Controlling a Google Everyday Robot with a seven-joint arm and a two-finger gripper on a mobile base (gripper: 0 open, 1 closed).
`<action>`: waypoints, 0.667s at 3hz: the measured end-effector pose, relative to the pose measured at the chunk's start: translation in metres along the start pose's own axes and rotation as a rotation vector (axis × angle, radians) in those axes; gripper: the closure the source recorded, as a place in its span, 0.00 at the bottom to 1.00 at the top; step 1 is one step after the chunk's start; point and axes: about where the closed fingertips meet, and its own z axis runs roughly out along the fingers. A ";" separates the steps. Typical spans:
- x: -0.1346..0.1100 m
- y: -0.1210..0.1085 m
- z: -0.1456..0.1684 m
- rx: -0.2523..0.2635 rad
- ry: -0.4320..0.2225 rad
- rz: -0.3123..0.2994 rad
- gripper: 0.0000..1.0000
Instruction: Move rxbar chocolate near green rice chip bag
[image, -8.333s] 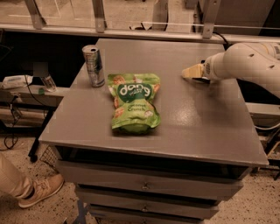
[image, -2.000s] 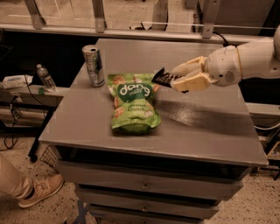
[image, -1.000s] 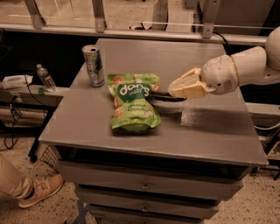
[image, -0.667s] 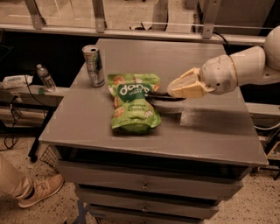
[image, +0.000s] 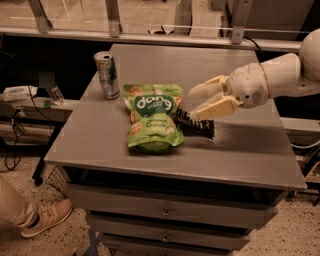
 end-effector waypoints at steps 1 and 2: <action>-0.001 0.000 0.002 -0.004 0.000 -0.001 0.00; -0.001 0.000 0.002 -0.004 -0.001 -0.001 0.00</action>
Offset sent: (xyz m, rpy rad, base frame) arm 0.0000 0.0020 -0.0003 0.0004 0.0006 0.0034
